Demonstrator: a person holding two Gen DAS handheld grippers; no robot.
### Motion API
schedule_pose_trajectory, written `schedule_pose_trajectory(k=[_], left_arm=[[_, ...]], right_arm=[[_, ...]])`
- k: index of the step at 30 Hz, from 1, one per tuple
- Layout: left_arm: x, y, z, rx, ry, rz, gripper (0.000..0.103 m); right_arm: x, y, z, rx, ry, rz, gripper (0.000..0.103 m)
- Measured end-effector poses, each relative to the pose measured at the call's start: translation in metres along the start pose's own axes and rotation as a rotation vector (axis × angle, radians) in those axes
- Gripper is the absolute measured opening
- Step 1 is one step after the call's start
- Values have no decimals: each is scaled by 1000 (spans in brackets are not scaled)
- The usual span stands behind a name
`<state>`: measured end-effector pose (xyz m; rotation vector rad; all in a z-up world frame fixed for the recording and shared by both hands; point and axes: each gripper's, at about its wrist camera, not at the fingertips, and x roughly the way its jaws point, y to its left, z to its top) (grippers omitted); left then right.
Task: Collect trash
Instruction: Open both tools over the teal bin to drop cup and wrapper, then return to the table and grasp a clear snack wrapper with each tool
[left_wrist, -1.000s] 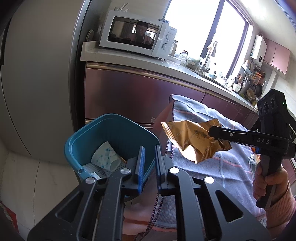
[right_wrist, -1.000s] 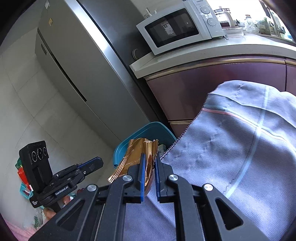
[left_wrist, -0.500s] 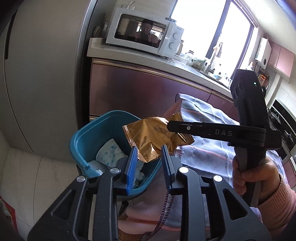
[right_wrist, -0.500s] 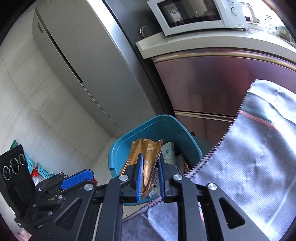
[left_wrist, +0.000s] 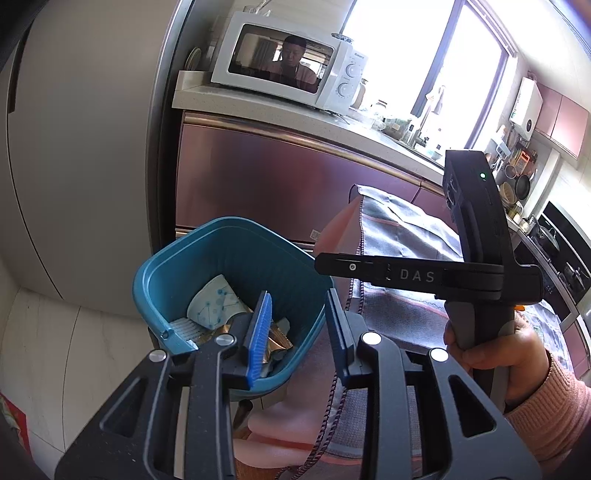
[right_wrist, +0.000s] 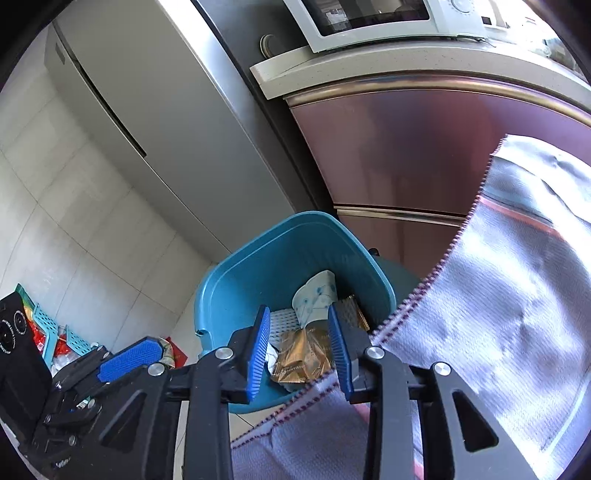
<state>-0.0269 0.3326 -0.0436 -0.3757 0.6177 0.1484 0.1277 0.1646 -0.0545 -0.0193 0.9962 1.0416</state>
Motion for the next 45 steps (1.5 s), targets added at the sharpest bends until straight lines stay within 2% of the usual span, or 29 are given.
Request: schedule_pose_trajectory(k=[8,11,14,19,26,30,33,45], left_arm=[[-5,-15,0,32,-25,-2,41],[-8,-24,0,48,-36,-5,44],[-11,-34,1,64,-44,-9,51],[-16,-52,-1,103,-57,-24,55],[-18,-83,-5,158,-69,-78,69],[-13,-106,-11,199,-62,-127,81],[-9,-128,-15,237,-50,-163,83],[18,-211,-39,362,17,-294,83]], right_arm=[[-34,3,-16,-29,-65,5,32],[-48,4,-23,-42,-94,-2,35],[-63,3,-29,-48,-118,-12,35],[-89,-3,-41,-41,-161,-26,38],[-134,-24,-64,-5,-230,-62,44],[-162,-39,-84,27,-271,-101,46],[-182,-51,-100,48,-304,-151,50],[-255,-125,-167,243,-388,-327,50]])
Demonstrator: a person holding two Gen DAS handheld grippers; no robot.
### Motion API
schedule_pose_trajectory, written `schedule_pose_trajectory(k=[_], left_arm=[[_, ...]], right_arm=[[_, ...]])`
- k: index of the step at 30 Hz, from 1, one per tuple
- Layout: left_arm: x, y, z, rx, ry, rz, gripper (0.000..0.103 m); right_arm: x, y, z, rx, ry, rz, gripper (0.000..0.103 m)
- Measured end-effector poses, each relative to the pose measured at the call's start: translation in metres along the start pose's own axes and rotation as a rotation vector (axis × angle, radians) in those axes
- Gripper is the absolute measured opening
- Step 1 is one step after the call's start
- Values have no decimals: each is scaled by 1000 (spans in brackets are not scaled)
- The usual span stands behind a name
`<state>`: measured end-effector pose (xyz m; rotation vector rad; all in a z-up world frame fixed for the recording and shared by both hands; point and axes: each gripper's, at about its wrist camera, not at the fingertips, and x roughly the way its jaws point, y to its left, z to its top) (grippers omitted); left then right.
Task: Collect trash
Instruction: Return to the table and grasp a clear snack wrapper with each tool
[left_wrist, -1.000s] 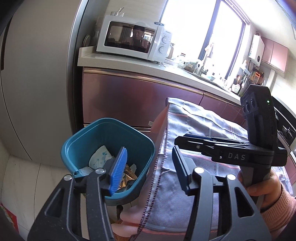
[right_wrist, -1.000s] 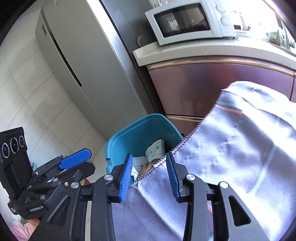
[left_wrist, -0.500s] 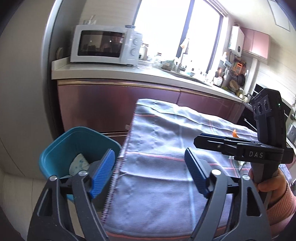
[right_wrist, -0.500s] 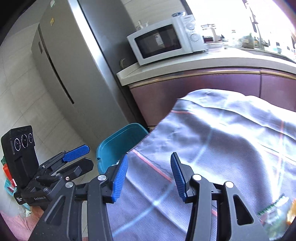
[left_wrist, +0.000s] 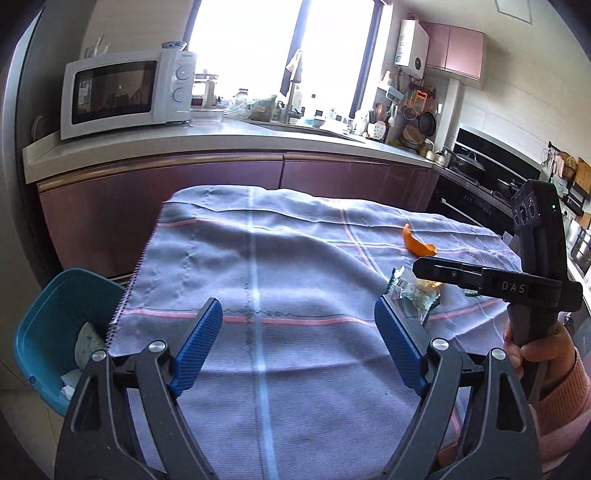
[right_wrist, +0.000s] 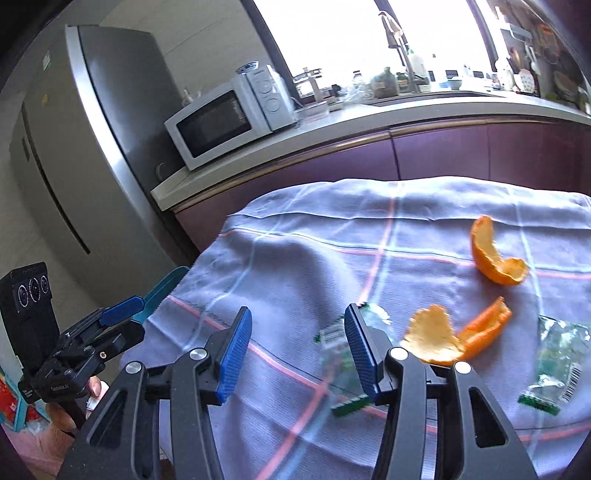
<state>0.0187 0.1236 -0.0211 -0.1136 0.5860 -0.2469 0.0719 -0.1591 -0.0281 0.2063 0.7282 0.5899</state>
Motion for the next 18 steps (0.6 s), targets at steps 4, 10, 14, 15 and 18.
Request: schedule_pose_trajectory(k=[4,10,14,15,18], left_arm=[[17,-21,0,38,24,-36,83],[41,-46,3,79,62,-98,81],[58,-61,7,92,96,-149,80],[63,-64,7,93,106,-164,80],[78,-73,8,89,138,-197,78]], right_arm=[[-15,-30,-7,54,-18,-52,50],[-44,-68,-17,122,-58,-123,50],[-64,-92,-21,173,-89,-177,50],[-68,-98,-22,185,-96,-192,50],[-80,-115,-27,223,-115,-222,50]])
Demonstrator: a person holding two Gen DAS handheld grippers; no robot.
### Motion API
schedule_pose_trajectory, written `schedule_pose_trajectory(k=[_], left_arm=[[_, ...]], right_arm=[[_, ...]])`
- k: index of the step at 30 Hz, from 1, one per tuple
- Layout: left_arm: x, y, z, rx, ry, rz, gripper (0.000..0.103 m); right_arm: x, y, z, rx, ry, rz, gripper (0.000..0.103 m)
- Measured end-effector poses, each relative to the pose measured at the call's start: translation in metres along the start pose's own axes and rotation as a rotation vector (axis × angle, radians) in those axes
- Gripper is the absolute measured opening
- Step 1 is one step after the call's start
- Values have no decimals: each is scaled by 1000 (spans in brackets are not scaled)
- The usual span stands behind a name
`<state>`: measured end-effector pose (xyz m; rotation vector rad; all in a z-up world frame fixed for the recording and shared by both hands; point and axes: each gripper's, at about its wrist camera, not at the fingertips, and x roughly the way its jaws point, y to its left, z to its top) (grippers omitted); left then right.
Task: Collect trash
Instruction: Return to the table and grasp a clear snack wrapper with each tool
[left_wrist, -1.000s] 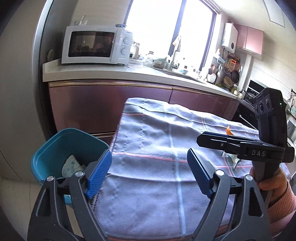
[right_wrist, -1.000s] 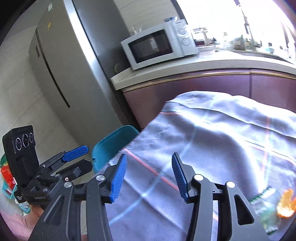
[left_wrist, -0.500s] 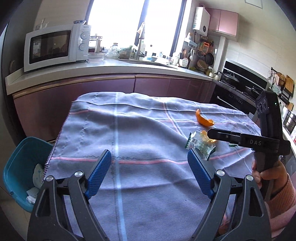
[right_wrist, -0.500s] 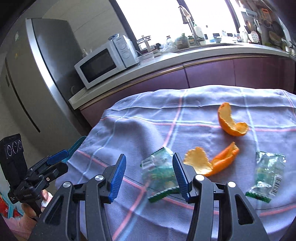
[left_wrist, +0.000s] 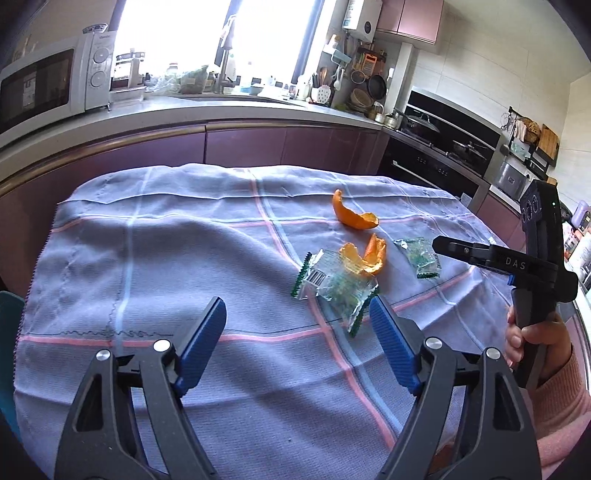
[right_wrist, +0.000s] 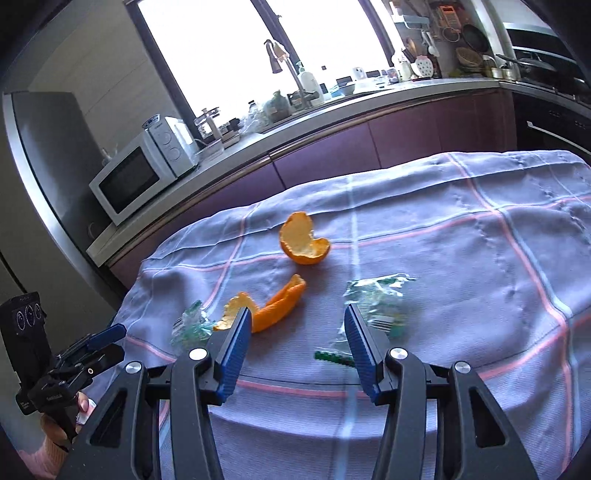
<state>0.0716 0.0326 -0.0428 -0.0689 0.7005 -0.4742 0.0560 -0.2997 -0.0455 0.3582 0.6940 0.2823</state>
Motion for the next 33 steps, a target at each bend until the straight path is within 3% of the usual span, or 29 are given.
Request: schedule_pose_trajectory(k=[7,20,29,33], left_arm=[[35,-14,1,-17,79,-57,70],[71,-23,3,-65,188,-137,62],[90,-16,11,-120,232,-141,49],[96,-16,12,-133,243,-156,33]], right_arm=[[0,-31,-4,67,8,-60,50],[15,-44,-3,105,60,-29,50],[23,-41,1,99,79,-25,50],[26,-40,1,97,86,-34,50]])
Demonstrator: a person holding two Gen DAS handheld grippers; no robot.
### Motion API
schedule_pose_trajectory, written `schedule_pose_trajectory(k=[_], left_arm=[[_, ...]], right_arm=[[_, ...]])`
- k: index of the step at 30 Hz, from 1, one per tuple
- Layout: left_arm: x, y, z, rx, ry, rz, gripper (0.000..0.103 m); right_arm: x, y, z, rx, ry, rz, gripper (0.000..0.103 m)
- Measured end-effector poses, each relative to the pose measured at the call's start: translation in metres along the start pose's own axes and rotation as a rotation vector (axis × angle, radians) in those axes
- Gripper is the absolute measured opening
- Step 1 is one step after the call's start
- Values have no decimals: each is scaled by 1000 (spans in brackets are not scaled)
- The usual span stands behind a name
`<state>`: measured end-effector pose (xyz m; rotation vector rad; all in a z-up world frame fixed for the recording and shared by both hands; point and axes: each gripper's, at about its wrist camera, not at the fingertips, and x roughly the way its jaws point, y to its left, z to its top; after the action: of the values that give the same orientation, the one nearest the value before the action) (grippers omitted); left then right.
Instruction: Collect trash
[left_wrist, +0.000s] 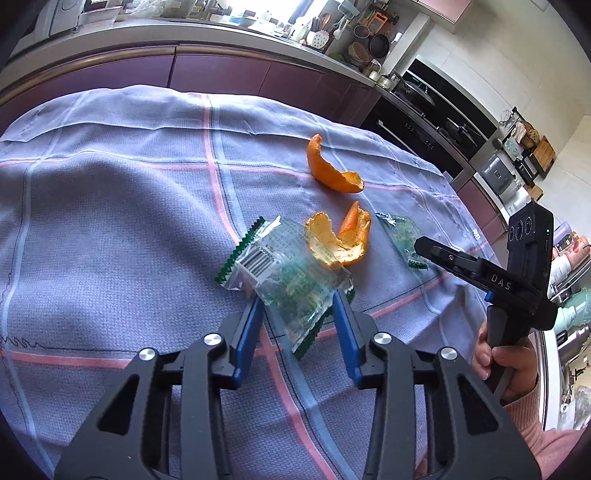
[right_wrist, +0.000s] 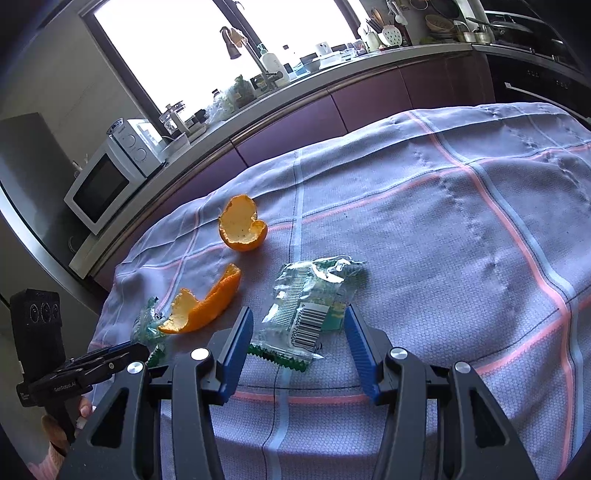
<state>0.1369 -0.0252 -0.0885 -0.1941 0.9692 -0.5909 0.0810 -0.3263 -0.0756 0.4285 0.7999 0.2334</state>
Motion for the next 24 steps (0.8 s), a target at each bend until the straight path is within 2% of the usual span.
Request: schedule_pose_trajectory(k=[4,7,14,24], left_arm=[[3,0,0,-6,7,-15,17],[4,-1,-1,-4,10,-23,14],[-2,-4,-2,15,-16,-28,10],[-26,5,-9,27,-69,-17,10]], right_arm=[[2,2,0,-6,7,-10,45],[3,2,0,-5,10,-8,38],[3,4,-2,-12,14,18,25],[-12,3,-5,-9,-23,48,23]])
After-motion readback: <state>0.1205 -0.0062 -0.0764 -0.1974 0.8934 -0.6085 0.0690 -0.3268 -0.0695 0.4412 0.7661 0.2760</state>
